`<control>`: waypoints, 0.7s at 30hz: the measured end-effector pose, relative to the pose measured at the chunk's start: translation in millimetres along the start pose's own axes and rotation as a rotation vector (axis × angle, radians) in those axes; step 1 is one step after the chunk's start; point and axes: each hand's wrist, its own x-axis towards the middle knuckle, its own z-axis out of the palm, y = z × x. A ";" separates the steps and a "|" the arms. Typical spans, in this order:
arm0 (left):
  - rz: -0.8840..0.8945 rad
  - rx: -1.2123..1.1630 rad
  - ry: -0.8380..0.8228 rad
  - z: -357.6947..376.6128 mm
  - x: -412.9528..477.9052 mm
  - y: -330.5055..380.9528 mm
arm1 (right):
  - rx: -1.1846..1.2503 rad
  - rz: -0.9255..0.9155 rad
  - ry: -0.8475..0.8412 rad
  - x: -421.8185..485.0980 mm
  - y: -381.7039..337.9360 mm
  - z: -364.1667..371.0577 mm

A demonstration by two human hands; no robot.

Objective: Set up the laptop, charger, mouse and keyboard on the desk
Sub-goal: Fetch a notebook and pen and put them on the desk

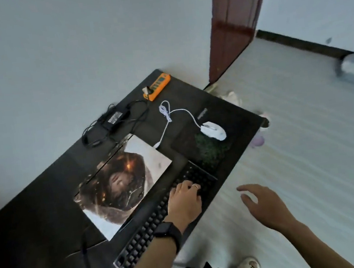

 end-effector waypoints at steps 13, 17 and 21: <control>0.620 0.098 0.051 -32.7 149.2 397.8 | 0.065 0.331 0.677 -84.2 211.3 -248.1; 0.793 0.096 0.083 -38.5 190.1 516.4 | 0.046 0.426 0.873 -100.8 275.6 -316.5; 0.970 0.087 0.059 -33.0 232.6 644.1 | 0.027 0.573 0.999 -114.8 349.1 -390.6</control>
